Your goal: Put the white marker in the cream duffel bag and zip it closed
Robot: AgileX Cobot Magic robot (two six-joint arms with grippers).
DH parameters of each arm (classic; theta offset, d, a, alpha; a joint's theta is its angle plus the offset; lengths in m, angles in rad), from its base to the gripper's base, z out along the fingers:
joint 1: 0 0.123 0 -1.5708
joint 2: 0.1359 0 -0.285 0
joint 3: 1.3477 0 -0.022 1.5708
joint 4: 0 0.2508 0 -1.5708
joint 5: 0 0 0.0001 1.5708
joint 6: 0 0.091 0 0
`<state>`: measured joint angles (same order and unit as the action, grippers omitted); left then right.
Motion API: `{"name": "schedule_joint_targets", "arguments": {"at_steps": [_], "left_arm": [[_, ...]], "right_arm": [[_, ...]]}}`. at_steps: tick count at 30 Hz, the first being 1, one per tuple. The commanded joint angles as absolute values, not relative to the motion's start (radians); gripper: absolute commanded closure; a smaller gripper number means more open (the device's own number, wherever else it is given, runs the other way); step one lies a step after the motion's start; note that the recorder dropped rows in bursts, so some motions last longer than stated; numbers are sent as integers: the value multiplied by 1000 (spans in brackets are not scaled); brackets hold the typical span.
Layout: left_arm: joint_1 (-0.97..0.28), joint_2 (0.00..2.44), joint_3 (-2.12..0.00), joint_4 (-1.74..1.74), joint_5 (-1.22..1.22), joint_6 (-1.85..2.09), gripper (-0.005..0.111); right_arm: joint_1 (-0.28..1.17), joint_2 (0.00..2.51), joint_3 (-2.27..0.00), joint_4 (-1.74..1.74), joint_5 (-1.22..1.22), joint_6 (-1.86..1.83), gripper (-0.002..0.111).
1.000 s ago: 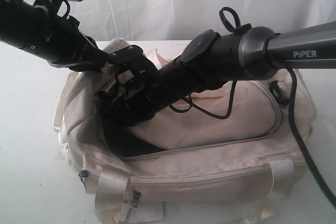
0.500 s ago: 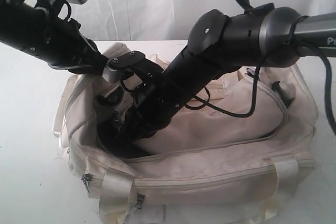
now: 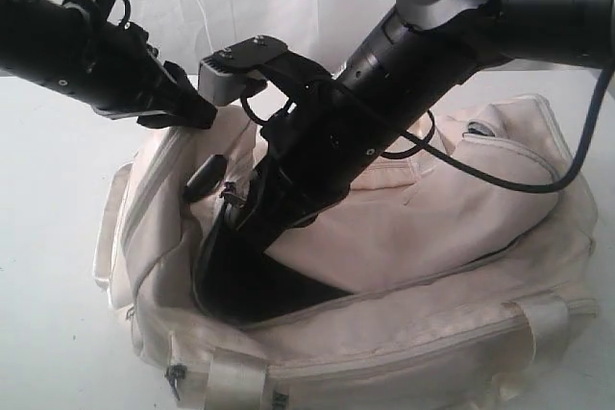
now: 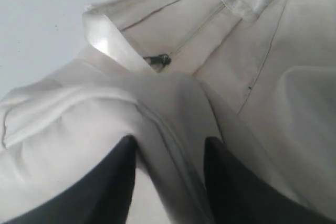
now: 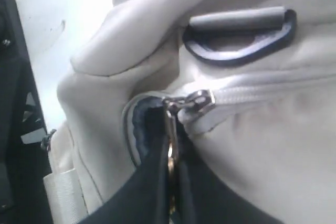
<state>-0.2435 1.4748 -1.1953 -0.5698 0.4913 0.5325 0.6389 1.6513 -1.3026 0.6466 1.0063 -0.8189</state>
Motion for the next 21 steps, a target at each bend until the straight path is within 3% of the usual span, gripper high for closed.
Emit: {"name": "schedule_joint_targets", "arguments": {"at_steps": [1,10,21], "left_arm": [[-245,1439,-1202,-635,479,538,48],[-247,1414,-1315,-642,774,519,48],[-284,1491,-1315,-553,771,490,48]], "right_arm": [[645,1649,-1301,650,1052,-795,108],[645,1693,-1301,632,1043,-788,108],[645,1687,-1301,623,1049,-785,108]]}}
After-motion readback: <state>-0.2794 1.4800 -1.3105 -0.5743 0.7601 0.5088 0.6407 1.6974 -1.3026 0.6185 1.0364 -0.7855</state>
